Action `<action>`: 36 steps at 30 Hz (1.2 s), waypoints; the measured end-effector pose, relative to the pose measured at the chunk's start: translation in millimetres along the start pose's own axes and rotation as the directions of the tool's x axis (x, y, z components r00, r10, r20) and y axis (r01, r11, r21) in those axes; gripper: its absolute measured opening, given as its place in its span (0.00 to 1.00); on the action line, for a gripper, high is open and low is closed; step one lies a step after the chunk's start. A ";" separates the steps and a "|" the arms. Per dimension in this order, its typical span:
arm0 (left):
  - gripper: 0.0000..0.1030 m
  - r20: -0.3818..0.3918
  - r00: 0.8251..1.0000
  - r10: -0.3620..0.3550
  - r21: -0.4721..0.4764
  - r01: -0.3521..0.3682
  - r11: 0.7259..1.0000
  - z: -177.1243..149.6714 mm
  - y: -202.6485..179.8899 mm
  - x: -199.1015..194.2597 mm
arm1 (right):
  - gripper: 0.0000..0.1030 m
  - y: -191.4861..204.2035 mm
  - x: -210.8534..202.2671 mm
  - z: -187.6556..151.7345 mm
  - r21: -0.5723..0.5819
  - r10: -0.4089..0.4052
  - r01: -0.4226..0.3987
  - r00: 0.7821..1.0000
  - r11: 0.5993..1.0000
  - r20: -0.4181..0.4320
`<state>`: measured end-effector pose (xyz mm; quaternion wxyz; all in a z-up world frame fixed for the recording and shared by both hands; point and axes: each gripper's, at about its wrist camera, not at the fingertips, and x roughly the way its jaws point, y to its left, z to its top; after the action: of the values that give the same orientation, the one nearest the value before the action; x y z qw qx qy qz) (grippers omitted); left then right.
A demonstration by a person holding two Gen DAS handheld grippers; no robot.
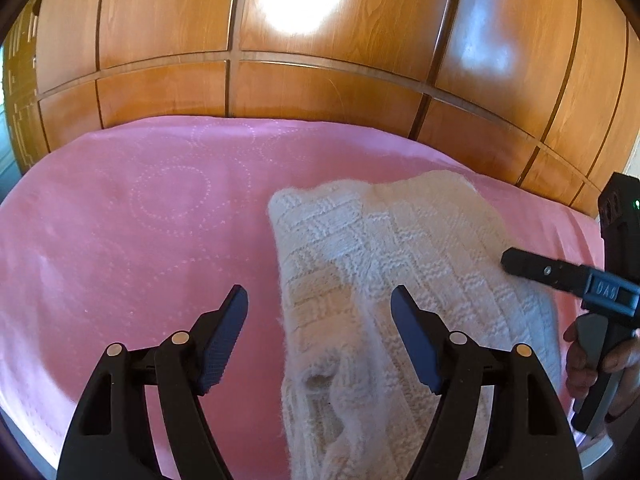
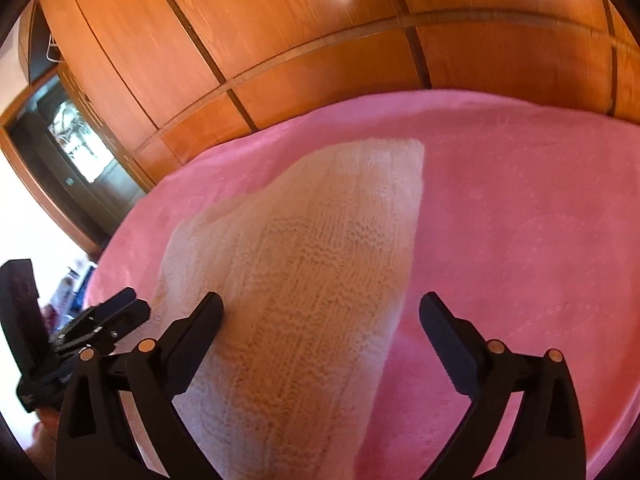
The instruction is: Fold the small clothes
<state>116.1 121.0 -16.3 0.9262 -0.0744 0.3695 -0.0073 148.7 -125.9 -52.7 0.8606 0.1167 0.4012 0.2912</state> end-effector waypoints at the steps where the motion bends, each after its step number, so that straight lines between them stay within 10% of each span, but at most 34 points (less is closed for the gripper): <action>1: 0.71 -0.007 1.000 -0.004 0.001 0.004 1.000 -0.9 0.9 1.8 | 0.97 -3.4 2.7 1.0 0.013 0.018 -0.018 1.000 1.000 -0.012; 5: 0.71 -0.033 0.999 -0.035 -0.017 0.035 0.999 -3.6 8.0 11.2 | 0.97 -14.3 14.1 2.3 0.066 0.109 -0.105 0.993 0.992 -0.052; 11: 0.71 -0.108 0.955 -0.277 -0.195 0.253 0.948 -13.0 37.3 39.1 | 0.97 -31.1 40.0 -0.9 0.177 0.279 -0.258 0.954 0.950 -0.109; 22: 0.42 0.006 0.760 -0.650 -0.443 0.585 0.679 -29.4 67.1 62.1 | 0.61 -12.4 25.7 -1.7 0.128 0.291 -0.279 0.953 0.952 -0.086; 30: 0.41 0.009 0.700 -0.714 -0.347 0.672 0.654 -9.4 3.4 37.5 | 0.54 -14.6 -51.6 -10.4 0.081 0.277 -0.281 0.959 0.956 0.057; 36: 0.41 -0.096 0.597 -0.796 -0.257 0.758 0.599 13.2 -114.0 55.1 | 0.53 -65.0 -142.0 -21.8 0.097 0.149 -0.169 0.970 0.981 0.190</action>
<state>170.0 6.2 -28.2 0.7755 -0.3152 0.3898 -0.3838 86.5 -263.3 -6.7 0.8595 0.2230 0.3261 0.3244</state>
